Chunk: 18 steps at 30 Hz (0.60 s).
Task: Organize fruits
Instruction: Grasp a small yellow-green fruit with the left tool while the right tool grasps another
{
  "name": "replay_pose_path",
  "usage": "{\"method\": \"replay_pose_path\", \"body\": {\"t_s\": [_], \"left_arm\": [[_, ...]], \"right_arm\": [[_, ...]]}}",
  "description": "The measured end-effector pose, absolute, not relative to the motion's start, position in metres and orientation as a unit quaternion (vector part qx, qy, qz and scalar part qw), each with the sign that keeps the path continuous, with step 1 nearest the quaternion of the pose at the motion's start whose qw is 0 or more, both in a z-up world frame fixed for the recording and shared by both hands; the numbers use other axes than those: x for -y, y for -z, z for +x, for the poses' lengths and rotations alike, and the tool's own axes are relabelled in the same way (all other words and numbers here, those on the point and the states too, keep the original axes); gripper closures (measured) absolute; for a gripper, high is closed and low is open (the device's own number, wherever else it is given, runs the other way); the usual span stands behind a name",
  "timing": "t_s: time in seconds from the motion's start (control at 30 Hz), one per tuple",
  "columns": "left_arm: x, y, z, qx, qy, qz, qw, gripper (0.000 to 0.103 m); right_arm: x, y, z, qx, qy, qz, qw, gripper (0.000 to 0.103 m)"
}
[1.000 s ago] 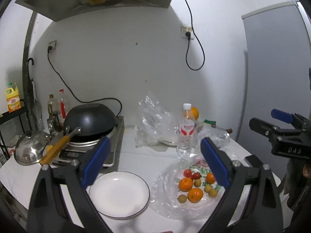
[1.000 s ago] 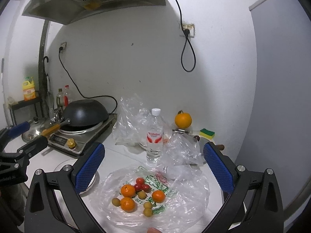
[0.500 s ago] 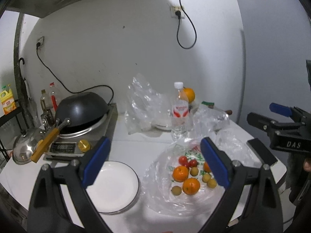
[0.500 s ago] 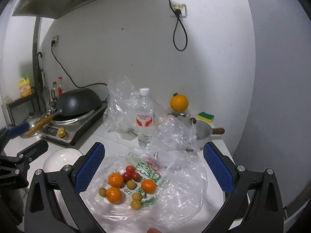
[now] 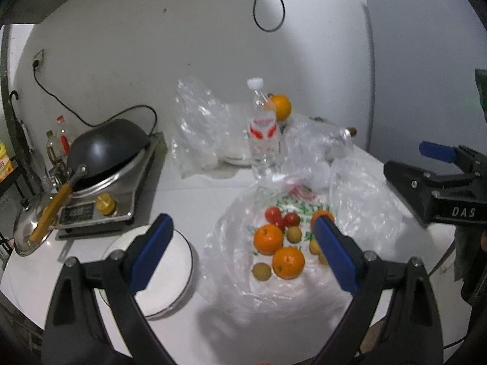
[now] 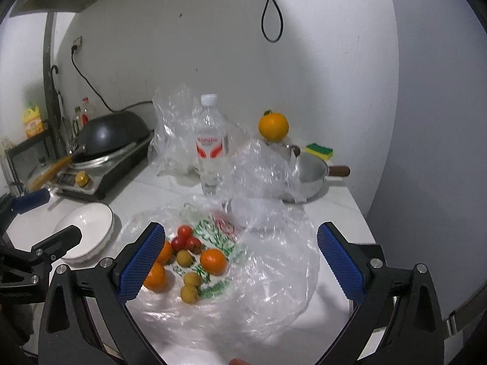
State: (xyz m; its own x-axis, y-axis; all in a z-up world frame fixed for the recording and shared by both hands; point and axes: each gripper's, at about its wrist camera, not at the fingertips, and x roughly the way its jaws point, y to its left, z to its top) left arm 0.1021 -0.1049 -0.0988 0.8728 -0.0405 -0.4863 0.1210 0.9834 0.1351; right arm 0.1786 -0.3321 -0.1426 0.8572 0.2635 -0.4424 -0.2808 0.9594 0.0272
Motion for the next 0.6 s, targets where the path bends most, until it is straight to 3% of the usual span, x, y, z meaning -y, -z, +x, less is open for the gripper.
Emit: {"method": "replay_pose_path", "body": {"t_s": [0.13,0.43,0.6], "left_arm": [[0.110,0.113,0.108,-0.267,0.047,0.090,0.958,0.008],[0.121,0.148,0.120,-0.303,0.059,0.135,0.942,0.009],[0.121,0.161,0.124,-0.317,0.075,0.150,0.933,0.020]], "right_arm": [[0.331,0.155,0.183,-0.241,-0.150,-0.027,0.959,0.006],[0.320,0.183,0.190,-0.277,-0.185,-0.041,0.942,0.029],[0.310,0.196,0.194,-0.295,-0.200,-0.045,0.933,0.036]]}}
